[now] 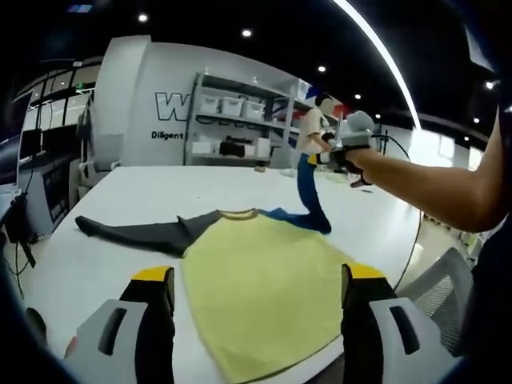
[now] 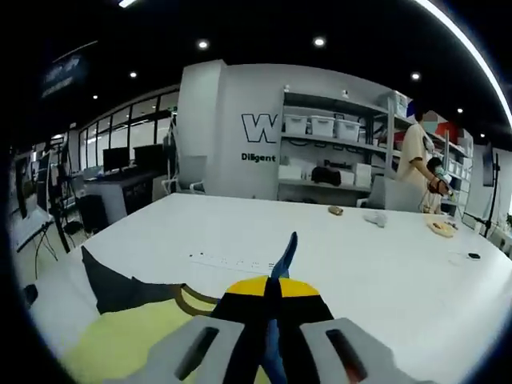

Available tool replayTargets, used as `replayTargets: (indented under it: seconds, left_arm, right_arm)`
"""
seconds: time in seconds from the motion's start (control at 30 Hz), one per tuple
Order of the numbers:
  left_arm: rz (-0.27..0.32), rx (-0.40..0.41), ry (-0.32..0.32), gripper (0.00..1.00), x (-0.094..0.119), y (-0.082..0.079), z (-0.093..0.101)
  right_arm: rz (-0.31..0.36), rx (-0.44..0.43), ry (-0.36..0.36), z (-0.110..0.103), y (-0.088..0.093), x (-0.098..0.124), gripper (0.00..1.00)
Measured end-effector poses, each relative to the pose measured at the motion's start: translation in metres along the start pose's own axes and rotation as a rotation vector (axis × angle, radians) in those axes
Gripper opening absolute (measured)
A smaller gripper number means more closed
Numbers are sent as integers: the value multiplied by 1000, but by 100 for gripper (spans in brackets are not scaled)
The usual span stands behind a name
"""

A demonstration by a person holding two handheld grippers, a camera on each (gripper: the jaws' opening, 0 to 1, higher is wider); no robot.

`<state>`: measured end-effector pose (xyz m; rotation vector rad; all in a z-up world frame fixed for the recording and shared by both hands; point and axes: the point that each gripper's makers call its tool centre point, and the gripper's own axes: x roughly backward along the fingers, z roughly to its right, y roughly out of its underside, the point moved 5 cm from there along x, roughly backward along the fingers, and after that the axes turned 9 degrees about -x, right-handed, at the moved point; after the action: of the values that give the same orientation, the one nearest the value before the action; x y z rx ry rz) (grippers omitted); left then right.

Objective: Fold the garment on the visible template until the final outline fits inside the template.

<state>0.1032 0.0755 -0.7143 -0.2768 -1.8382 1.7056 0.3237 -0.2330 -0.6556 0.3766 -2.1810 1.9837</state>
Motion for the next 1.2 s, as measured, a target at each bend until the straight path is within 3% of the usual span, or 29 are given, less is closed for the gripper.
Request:
replayTargets:
  seconds: [0.13, 0.27, 0.63, 0.8, 1.2]
  left_arm:
    - [0, 3, 2, 82, 0, 0, 0]
    - [-5, 11, 2, 82, 0, 2, 0]
    - [-17, 21, 5, 81, -1, 4, 0]
    - [-18, 25, 5, 81, -1, 4, 0]
    - [-37, 36, 9, 80, -2, 7, 2]
  right_arm:
    - [-7, 14, -42, -22, 3, -7, 0]
    - [-38, 37, -119, -64, 17, -19, 0]
    - [-104, 111, -241, -127, 48, -36, 0]
    - [-136, 158, -276, -147, 63, -41, 0]
    - [-264, 268, -342, -183, 128, -56, 0]
